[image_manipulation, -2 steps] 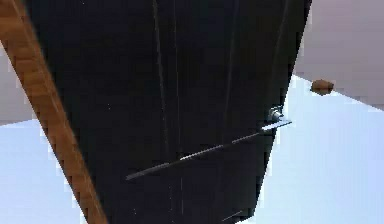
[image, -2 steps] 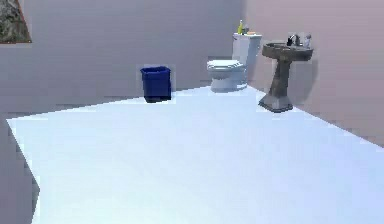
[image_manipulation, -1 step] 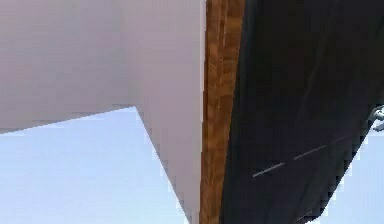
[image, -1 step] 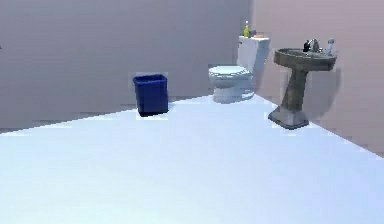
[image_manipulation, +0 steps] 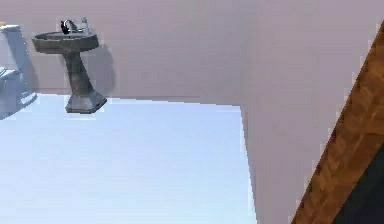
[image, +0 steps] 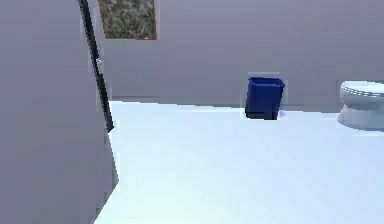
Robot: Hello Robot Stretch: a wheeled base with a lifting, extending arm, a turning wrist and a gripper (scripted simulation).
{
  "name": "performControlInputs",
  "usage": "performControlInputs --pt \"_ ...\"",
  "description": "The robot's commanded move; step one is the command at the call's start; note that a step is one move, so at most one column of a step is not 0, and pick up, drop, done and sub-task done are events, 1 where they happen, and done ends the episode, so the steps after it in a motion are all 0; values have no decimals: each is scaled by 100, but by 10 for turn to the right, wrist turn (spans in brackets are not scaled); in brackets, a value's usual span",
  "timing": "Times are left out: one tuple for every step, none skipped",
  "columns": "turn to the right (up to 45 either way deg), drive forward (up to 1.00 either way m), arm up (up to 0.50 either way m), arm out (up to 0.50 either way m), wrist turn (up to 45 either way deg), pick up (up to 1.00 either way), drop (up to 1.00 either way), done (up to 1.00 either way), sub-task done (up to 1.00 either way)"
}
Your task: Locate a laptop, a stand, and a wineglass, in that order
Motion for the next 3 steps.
performControlInputs --pt "0 100 0 0 0 0 0 0 0" --pt "-30 0 0 0 0 0 0 0 0" --pt "0 65 0 0 0 0 0 0 0"
